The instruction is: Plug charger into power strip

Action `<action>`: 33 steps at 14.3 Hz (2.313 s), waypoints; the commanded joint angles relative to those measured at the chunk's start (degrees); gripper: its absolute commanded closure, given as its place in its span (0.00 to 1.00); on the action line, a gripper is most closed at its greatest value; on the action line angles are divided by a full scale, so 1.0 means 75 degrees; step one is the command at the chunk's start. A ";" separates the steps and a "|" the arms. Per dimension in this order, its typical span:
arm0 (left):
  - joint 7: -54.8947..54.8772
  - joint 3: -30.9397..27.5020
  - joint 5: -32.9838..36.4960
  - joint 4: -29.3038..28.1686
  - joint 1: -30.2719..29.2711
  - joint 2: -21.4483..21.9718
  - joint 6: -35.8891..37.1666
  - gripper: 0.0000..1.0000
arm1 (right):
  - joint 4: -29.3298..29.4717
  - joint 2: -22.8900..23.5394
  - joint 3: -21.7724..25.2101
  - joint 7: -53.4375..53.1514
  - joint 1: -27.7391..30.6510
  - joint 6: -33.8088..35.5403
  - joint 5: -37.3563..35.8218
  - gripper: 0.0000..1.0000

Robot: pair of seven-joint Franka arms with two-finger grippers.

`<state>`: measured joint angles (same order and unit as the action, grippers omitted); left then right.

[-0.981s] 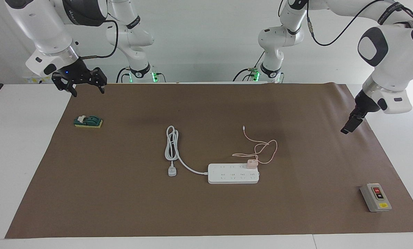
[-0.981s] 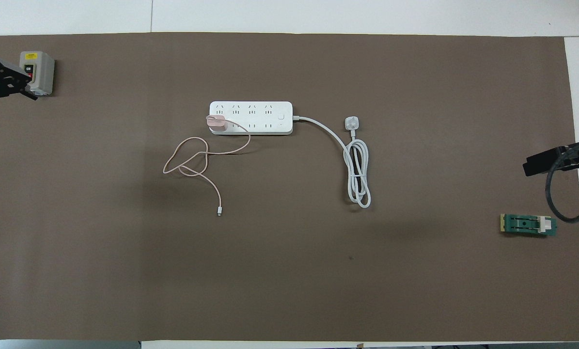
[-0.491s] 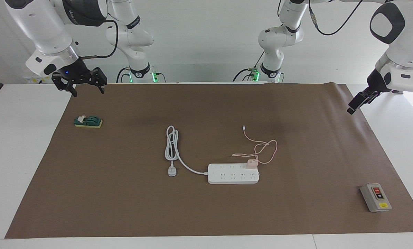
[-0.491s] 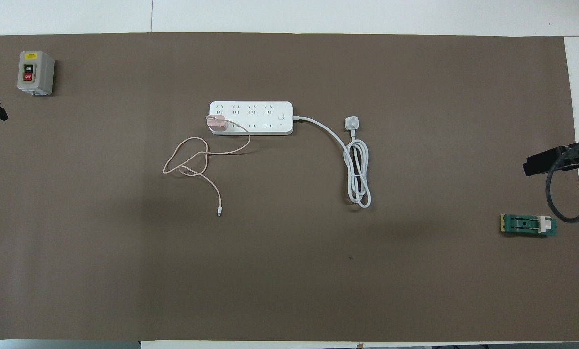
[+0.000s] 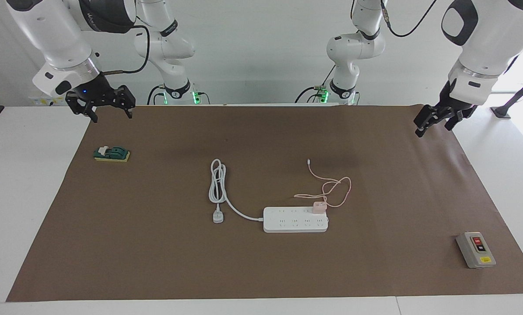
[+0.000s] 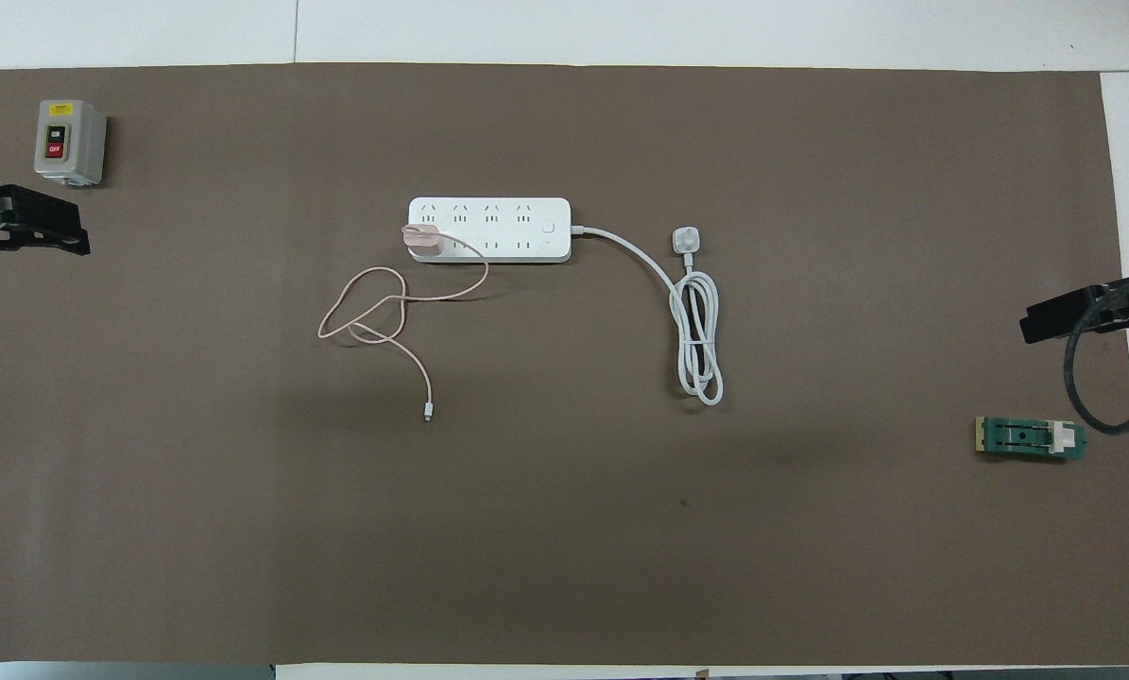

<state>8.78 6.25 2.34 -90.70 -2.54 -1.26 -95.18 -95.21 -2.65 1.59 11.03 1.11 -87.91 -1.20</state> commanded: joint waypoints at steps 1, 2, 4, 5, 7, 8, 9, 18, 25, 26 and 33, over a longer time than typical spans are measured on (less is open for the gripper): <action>-0.0350 -0.0130 -0.0101 -0.0785 0.0198 0.0718 -0.0014 0.00 | -0.0113 -0.0127 -0.0047 -0.0029 0.0110 -0.0021 0.0114 0.00; -0.0373 -0.0130 -0.0101 -0.0773 0.0245 0.0718 0.0220 0.00 | -0.0113 -0.0127 -0.0047 -0.0029 0.0110 -0.0021 0.0114 0.00; -0.0479 -0.0130 -0.0101 -0.0762 0.0374 0.0741 0.0665 0.00 | -0.0113 -0.0127 -0.0047 -0.0040 0.0110 -0.0021 0.0114 0.00; -0.0502 -0.0130 -0.0112 -0.0738 0.0397 0.0811 0.0958 0.00 | -0.0113 -0.0127 -0.0047 -0.0040 0.0110 -0.0021 0.0114 0.00; -0.0491 -0.0177 -0.0508 -0.0587 0.0398 0.0800 0.1078 0.00 | -0.0113 -0.0127 -0.0047 -0.0040 0.0110 -0.0021 0.0114 0.00; -0.0491 -0.0305 -0.0673 -0.0493 0.0398 0.0789 0.1136 0.00 | -0.0113 -0.0127 -0.0047 -0.0040 0.0110 -0.0021 0.0114 0.00; -0.0491 -0.0341 -0.0686 -0.0446 0.0421 0.0777 0.1241 0.00 | -0.0113 -0.0127 -0.0047 -0.0040 0.0110 -0.0021 0.0114 0.00; -0.0350 -0.0365 -0.0687 -0.0492 0.0527 0.0742 0.1172 0.00 | -0.0113 -0.0127 -0.0047 -0.0040 0.0110 -0.0021 0.0114 0.00; -0.0197 -0.0377 -0.0605 -0.0480 0.0527 0.0707 0.1160 0.00 | -0.0113 -0.0127 -0.0047 -0.0040 0.0110 -0.0021 0.0114 0.00; -0.0209 -0.0377 -0.0581 -0.0480 0.0527 0.0707 0.1160 0.00 | -0.0113 -0.0127 -0.0047 -0.0029 0.0110 -0.0021 0.0114 0.00; -0.0409 -0.0377 -0.0511 -0.0469 0.0527 0.0707 0.1090 0.00 | -0.0113 -0.0127 -0.0047 -0.0029 0.0110 -0.0021 0.0114 0.00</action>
<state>6.44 4.38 -2.14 -94.21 0.36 3.87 -86.95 -95.21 -2.65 1.59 11.03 1.11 -87.91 -1.20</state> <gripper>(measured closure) 0.000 0.000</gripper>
